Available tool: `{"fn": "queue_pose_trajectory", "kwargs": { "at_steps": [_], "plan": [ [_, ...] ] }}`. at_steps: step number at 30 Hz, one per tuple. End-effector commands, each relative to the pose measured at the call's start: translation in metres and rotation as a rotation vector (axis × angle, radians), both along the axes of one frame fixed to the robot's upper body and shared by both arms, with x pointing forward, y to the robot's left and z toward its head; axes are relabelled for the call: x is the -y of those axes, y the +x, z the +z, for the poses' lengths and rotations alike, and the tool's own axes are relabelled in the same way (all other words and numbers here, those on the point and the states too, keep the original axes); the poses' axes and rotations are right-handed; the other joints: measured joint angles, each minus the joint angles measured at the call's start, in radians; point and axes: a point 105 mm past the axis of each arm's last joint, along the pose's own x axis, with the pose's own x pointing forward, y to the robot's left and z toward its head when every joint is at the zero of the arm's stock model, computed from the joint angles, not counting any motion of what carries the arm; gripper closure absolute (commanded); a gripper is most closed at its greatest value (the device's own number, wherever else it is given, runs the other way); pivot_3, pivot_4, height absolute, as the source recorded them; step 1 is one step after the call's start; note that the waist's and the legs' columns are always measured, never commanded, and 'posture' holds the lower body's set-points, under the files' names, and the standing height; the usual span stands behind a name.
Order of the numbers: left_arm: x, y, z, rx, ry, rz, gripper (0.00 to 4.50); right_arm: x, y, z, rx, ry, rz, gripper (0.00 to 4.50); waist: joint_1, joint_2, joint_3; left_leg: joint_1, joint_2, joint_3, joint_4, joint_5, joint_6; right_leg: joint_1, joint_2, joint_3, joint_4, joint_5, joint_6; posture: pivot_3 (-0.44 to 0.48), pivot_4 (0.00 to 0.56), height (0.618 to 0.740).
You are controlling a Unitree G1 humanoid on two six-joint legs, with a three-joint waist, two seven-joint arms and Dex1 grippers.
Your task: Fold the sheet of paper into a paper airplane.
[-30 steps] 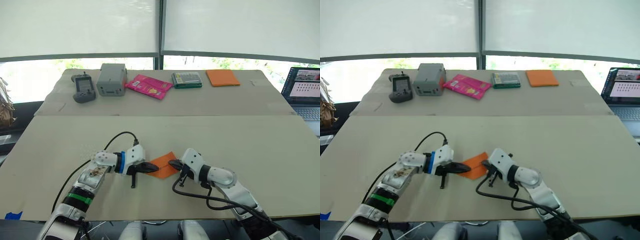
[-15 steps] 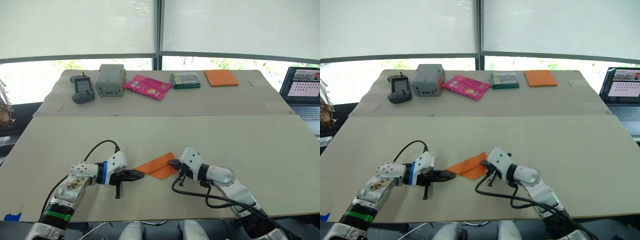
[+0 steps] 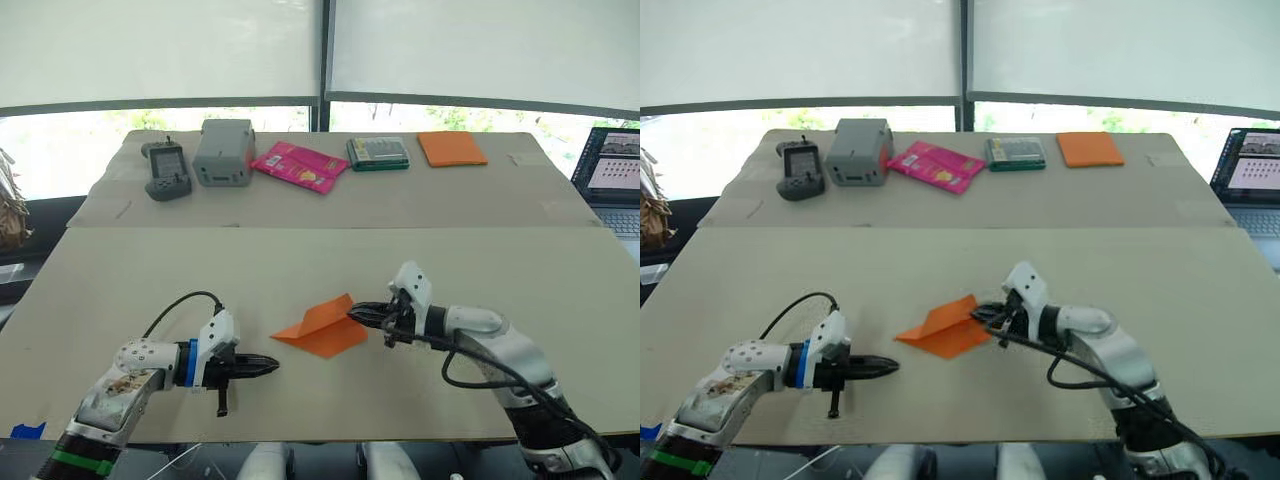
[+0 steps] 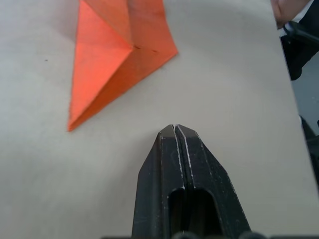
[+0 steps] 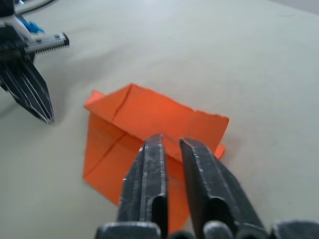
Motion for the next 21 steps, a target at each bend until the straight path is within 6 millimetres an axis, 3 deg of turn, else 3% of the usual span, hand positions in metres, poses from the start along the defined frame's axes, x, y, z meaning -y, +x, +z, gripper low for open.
{"fn": "queue_pose_trajectory", "kwargs": {
  "at_steps": [1, 5, 7, 12, 21],
  "plan": [
    [-0.002, 0.002, 0.016, 0.042, -0.037, 0.057, 4.5, 0.011, 0.018, 0.015, -0.083, 0.036, -0.021, 2.18, 0.001, 0.0, 0.002, 0.0, 0.0, 0.0, 0.001, 0.0, 0.0, -0.001, 0.0, 0.0, 0.0, 0.0, 0.0, 0.0, 0.15, 0.74],
    [-0.002, 0.0, 0.016, 0.04, -0.035, 0.077, 4.5, 0.011, 0.032, 0.016, -0.146, 0.047, -0.041, 0.82, 0.006, 0.0, 0.002, -0.008, 0.0, -0.001, 0.001, 0.0, 0.0, -0.009, 0.001, -0.001, 0.002, 0.0, -0.001, 0.0, 0.15, 0.74],
    [-0.001, -0.001, 0.015, 0.045, -0.042, 0.103, 4.5, 0.009, 0.039, 0.005, -0.25, 0.038, -0.036, 0.13, 0.003, 0.001, 0.002, -0.011, -0.001, 0.0, 0.001, 0.0, -0.001, -0.011, 0.0, -0.001, 0.002, 0.001, -0.001, 0.0, 0.15, 0.74],
    [-0.002, -0.003, 0.012, 0.048, -0.043, 0.141, 4.5, 0.007, 0.042, -0.016, -0.334, -0.015, -0.029, 0.06, 0.002, 0.001, 0.003, -0.011, -0.001, 0.002, 0.001, 0.0, -0.001, -0.011, -0.002, 0.0, 0.0, 0.001, 0.0, 0.0, 0.15, 0.74],
    [-0.004, -0.006, 0.004, 0.042, -0.022, 0.16, 4.5, -0.011, 0.021, -0.034, -0.309, -0.09, 0.087, 0.06, 0.001, 0.001, 0.002, -0.009, 0.0, 0.001, 0.001, 0.0, -0.001, -0.01, -0.001, -0.001, 0.002, 0.001, -0.001, 0.0, 0.15, 0.74]
  ]
}}
